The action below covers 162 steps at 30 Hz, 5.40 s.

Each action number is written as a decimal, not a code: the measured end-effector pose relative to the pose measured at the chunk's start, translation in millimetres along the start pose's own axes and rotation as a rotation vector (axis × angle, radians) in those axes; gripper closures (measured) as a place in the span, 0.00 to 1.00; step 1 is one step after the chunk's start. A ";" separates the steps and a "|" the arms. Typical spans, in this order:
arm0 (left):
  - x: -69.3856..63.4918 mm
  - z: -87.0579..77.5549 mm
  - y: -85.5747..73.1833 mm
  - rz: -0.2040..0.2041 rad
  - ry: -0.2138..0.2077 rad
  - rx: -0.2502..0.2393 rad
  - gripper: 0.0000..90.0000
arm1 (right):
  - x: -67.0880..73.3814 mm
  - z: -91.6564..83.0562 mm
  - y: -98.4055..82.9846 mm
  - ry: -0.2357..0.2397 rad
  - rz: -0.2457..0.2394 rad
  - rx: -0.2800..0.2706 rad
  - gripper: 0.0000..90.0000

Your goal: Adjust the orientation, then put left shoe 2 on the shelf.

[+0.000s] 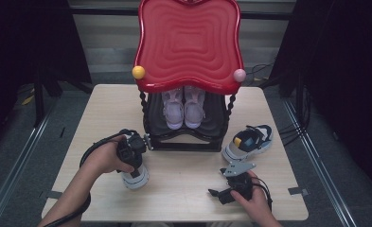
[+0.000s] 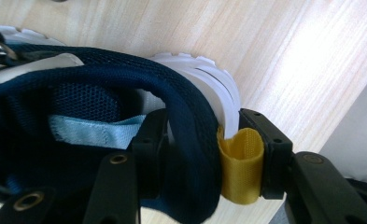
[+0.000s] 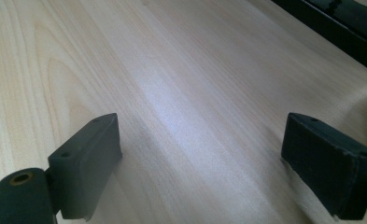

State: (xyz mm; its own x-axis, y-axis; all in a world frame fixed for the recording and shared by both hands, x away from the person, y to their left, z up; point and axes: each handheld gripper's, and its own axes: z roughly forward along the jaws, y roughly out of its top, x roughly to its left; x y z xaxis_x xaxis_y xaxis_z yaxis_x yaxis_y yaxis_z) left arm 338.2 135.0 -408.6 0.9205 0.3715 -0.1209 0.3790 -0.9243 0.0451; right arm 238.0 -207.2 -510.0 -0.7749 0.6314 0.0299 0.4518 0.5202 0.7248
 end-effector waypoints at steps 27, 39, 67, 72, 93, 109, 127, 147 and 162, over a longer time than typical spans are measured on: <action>-2.4 10.8 1.9 0.082 -0.018 0.057 0.77 | 0.0 0.0 0.0 0.000 0.001 0.001 0.12; -4.6 11.2 -1.5 0.086 -0.008 0.058 0.80 | 0.1 0.0 0.0 -0.001 0.001 0.001 0.12; -15.9 -33.5 -3.2 0.123 0.010 0.043 0.81 | 0.1 -0.2 0.1 0.000 0.003 0.002 0.12; -16.7 -41.2 -3.3 0.128 0.008 0.047 0.81 | 0.1 -0.2 0.1 0.000 0.003 0.002 0.12; -18.8 -71.8 -4.2 0.108 -0.012 0.070 0.81 | 0.1 -0.4 0.1 -0.001 0.002 0.004 0.12; -21.8 -104.9 -4.2 0.100 -0.024 0.059 0.81 | 0.1 -0.5 0.1 -0.001 0.003 0.004 0.12; -26.4 -153.8 -3.0 0.090 0.007 0.046 0.81 | 0.1 -0.5 0.1 0.001 0.002 0.007 0.12; -25.5 -200.1 2.7 0.100 0.026 0.028 0.81 | 0.1 -0.4 0.0 0.000 0.001 0.006 0.12; -25.1 -234.0 8.8 0.096 0.070 0.020 0.81 | 0.3 -0.4 -0.1 0.000 0.005 0.006 0.12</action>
State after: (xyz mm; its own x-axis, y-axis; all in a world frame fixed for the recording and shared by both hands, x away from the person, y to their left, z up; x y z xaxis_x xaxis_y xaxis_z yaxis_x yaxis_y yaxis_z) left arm 340.7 138.0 -173.1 0.9572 0.2856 -0.0477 0.2873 -0.9573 0.0334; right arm 237.6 -207.2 -509.8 -0.7727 0.6339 0.0334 0.4583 0.5206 0.7204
